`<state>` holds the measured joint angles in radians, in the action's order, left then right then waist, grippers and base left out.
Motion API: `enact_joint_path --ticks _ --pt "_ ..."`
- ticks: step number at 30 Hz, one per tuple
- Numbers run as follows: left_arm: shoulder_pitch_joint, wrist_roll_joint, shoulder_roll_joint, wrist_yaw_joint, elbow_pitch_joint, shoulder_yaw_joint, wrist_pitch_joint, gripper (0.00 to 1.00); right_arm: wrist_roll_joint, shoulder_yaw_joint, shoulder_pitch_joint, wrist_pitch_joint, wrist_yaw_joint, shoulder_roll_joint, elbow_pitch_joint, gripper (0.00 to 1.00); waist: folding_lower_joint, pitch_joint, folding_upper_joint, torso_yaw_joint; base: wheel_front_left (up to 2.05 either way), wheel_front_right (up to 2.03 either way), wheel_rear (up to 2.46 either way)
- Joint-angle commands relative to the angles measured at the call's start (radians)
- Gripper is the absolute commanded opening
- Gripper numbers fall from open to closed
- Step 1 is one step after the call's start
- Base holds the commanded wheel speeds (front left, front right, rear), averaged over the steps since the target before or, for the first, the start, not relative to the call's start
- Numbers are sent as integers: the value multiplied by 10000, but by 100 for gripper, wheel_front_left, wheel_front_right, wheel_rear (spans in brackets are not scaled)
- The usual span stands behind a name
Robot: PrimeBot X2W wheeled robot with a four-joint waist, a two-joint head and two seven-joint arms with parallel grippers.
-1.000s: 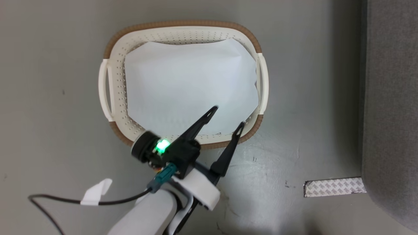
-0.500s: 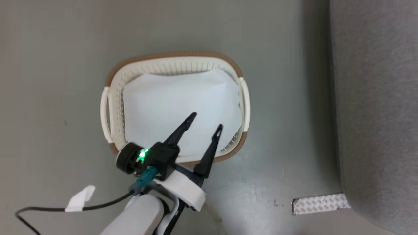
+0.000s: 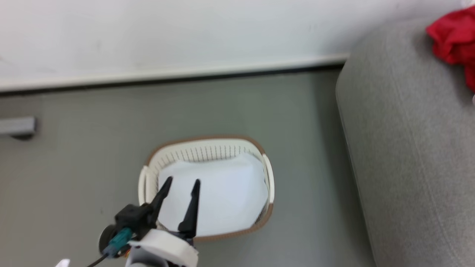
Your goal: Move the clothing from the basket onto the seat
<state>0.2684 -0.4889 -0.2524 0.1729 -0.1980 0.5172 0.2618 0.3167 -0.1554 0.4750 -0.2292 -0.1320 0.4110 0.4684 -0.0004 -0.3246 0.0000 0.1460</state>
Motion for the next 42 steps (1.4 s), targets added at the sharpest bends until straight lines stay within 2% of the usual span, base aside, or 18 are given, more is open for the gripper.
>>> enact_joint_path --ticks 1,6,10,15,20,27,42 --pt "-344 -41 33 21 25 -222 28 100 180 -3 -634 23 26 -138 -378 100 4 1418 0 -432 0 0 0" --pt "-1539 178 80 -50 242 -1274 24 100 -110 -46 -2810 130 26 -1011 -2164 100 4 2499 0 -866 0 0 0" --pt "-2453 358 83 -209 251 -2028 23 100 -346 157 -4109 160 26 -1895 -3023 100 4 3171 0 -1037 0 0 0" --pt "-3178 691 270 -585 278 -2794 24 100 -627 598 -5204 52 26 -2782 -3298 100 4 3609 0 -1164 0 0 0" --pt "-3536 1108 578 -929 244 -3271 25 100 -870 1046 -5792 -132 26 -3251 -2988 100 4 3855 0 -1275 0 0 0" --pt "-3782 1617 984 -1306 115 -3649 25 100 -951 1486 -5833 -306 26 -3564 -2422 100 4 3955 0 -1325 0 0 0" --pt "-3805 2174 1451 -1827 -227 -4157 26 100 -675 1698 -5750 -359 27 -3604 -1714 100 4 4009 0 -1514 0 0 0"
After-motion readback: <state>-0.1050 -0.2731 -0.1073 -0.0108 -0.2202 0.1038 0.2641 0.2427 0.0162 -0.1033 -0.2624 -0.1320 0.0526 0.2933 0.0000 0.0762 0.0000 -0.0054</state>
